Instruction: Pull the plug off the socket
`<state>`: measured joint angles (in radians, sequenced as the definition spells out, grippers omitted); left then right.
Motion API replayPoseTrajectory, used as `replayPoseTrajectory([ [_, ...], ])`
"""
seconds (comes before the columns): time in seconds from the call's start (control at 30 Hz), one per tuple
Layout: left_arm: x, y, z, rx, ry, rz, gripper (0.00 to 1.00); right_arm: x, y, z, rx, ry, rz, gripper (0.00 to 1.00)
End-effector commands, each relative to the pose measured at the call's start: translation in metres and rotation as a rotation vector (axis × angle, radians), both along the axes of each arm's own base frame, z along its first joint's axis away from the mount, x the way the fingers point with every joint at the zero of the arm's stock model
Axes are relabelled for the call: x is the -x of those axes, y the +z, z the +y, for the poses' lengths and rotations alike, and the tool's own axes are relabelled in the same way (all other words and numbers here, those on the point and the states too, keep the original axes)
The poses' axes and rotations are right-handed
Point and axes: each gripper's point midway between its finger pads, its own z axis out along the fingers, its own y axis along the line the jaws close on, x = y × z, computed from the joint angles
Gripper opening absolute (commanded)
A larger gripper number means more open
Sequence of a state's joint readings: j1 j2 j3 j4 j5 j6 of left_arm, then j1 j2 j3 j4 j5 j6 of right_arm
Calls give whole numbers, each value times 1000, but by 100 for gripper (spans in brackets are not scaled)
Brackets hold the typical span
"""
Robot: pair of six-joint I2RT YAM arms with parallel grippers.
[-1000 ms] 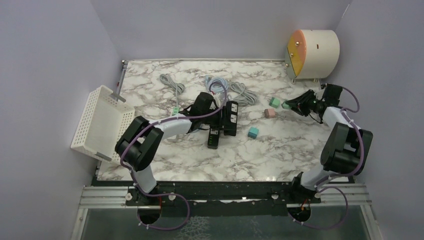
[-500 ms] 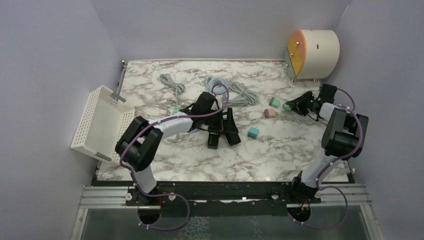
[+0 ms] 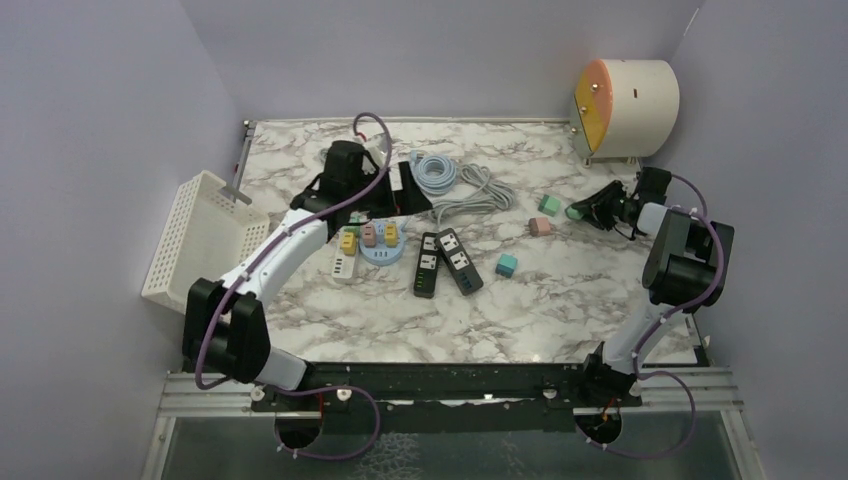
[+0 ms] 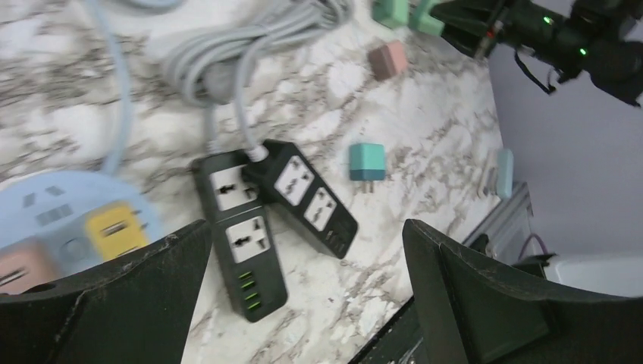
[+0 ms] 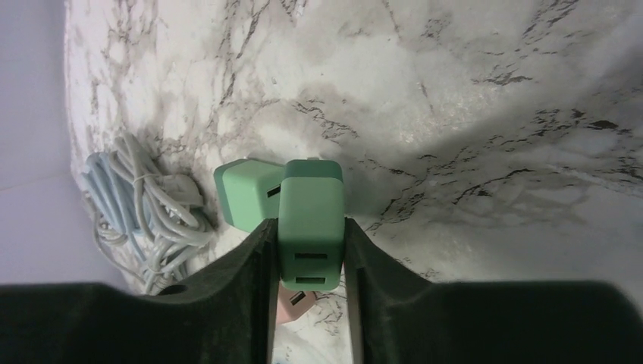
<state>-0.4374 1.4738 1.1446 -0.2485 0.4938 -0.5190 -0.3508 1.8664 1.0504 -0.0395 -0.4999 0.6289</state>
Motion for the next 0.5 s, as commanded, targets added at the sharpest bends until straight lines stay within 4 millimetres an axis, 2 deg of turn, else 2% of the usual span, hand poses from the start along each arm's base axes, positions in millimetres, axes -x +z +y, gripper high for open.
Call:
replayPoseTrajectory([
  [0.0, 0, -19, 62, -123, 131, 33, 99, 4, -3, -22, 134, -59, 52, 43],
  [0.1, 4, -27, 93, -169, 191, 46, 99, 3, 15, -26, 210, -81, 33, 55],
  [0.3, 7, -45, 149, -238, 308, 75, 99, -1, 60, -12, 374, -104, -15, 62],
  [0.33, 6, -47, 157, -249, 329, 76, 99, -2, 71, -6, 418, -103, -34, 62],
  [0.37, 6, -48, 163, -259, 346, 75, 99, -2, 84, 1, 464, -111, -51, 67],
  [0.4, 7, -47, 170, -268, 363, 70, 99, -3, 98, 14, 498, -98, -84, 69],
  [0.47, 7, -47, 181, -279, 393, 66, 99, -4, 127, 53, 547, -33, -168, 73],
])
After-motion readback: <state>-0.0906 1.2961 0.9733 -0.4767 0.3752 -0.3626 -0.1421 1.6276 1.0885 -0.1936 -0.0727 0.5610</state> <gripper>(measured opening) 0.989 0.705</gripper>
